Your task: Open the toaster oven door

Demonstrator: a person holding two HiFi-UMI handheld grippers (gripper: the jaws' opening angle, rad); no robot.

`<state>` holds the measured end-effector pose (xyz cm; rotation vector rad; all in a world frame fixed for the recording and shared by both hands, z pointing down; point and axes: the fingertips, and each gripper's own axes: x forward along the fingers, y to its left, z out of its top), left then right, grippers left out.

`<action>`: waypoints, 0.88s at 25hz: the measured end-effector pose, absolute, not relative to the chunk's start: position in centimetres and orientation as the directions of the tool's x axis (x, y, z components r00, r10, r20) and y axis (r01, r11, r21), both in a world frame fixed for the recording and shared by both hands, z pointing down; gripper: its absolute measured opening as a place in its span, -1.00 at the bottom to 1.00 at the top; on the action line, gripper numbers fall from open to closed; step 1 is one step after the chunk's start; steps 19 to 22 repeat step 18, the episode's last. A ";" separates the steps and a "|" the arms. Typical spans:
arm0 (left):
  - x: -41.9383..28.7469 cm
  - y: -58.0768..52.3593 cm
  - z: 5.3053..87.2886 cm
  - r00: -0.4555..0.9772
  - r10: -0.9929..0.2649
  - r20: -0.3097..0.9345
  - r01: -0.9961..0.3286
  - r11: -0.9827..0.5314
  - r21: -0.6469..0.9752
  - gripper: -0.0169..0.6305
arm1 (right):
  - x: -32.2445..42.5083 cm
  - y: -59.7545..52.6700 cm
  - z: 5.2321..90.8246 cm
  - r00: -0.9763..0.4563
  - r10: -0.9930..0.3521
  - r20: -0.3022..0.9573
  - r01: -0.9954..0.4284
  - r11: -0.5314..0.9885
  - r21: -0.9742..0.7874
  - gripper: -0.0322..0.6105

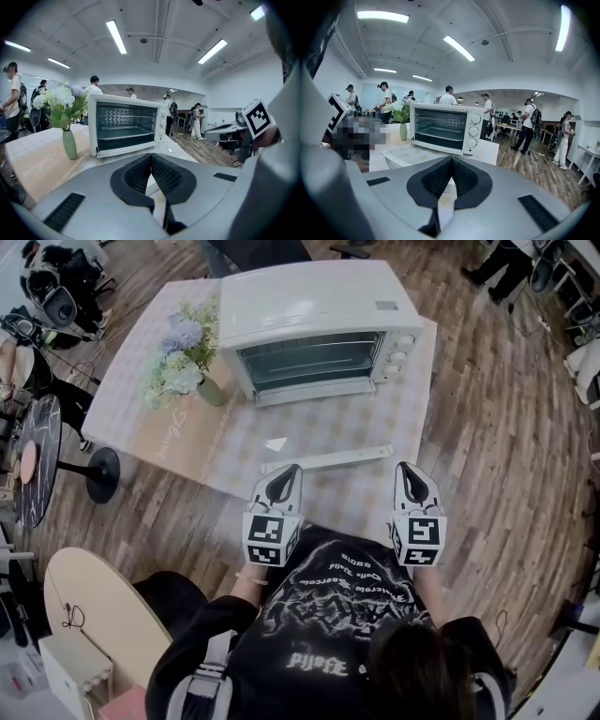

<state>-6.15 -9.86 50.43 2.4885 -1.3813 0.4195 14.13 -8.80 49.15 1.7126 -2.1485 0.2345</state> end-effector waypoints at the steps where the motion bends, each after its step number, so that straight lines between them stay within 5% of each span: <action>1: -6.1 -9.9 50.3 0.507 -0.778 0.372 -0.853 -0.515 0.087 -0.89 | 14.1 -8.8 49.1 -0.188 -0.901 0.392 -0.963 0.247 0.106 -0.88; 22: -5.9 -7.8 50.4 0.529 -0.759 0.380 -0.830 -0.555 0.048 -0.89 | 13.8 -7.6 50.0 -0.221 -0.896 0.385 -0.967 0.253 0.034 -0.88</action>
